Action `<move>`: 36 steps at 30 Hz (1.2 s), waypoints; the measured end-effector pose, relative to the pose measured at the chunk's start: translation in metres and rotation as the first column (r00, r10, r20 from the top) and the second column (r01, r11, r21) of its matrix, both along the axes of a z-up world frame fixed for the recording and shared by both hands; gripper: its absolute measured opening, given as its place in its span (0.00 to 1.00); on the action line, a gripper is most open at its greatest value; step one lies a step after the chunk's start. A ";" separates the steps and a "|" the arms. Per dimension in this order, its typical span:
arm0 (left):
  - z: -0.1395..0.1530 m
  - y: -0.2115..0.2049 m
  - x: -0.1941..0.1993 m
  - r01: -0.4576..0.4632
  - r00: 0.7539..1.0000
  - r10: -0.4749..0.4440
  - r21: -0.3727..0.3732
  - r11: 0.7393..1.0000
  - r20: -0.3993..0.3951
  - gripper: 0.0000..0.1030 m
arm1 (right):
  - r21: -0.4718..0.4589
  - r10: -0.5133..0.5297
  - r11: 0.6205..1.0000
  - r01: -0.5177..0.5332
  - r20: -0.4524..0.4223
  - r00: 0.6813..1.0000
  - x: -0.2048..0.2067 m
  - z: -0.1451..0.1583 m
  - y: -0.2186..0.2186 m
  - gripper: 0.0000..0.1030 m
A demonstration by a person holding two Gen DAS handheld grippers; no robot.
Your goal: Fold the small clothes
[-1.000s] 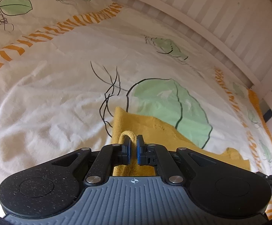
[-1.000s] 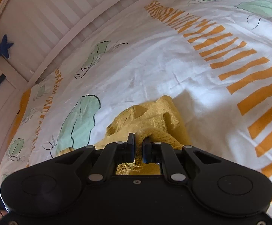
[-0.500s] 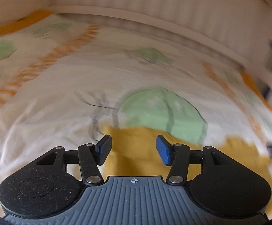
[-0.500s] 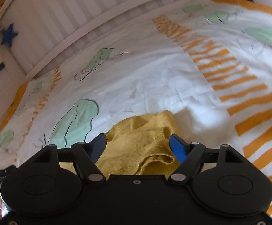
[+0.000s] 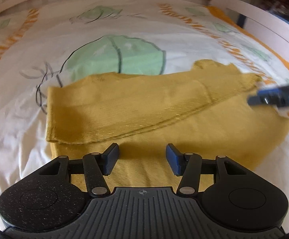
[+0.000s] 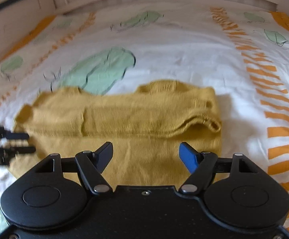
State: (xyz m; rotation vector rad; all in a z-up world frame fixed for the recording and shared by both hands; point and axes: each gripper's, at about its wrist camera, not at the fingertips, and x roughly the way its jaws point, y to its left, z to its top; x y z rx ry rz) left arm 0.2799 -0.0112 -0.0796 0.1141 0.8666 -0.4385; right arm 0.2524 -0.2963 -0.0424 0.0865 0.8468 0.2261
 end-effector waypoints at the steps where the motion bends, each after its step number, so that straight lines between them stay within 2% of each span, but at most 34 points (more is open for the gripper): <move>1: -0.002 0.002 0.004 -0.018 1.000 0.018 -0.006 1.000 -0.001 0.49 | -0.012 0.002 1.000 -0.002 -0.011 1.000 0.002 -0.004 0.001 0.74; 10: -0.006 0.012 0.038 -0.134 0.990 0.136 -0.053 0.990 0.031 0.49 | -0.061 -0.006 0.998 0.007 0.014 1.000 0.024 -0.017 0.006 0.75; 22: -0.009 0.013 0.075 -0.156 0.985 0.158 -0.044 0.987 0.066 0.49 | -0.062 -0.041 0.997 0.044 0.044 0.998 0.055 -0.019 0.002 0.79; 36: -0.008 0.029 0.100 -0.245 0.969 0.247 -0.110 0.963 0.012 0.49 | -0.030 -0.109 0.993 0.110 0.055 0.993 0.070 -0.021 -0.008 0.84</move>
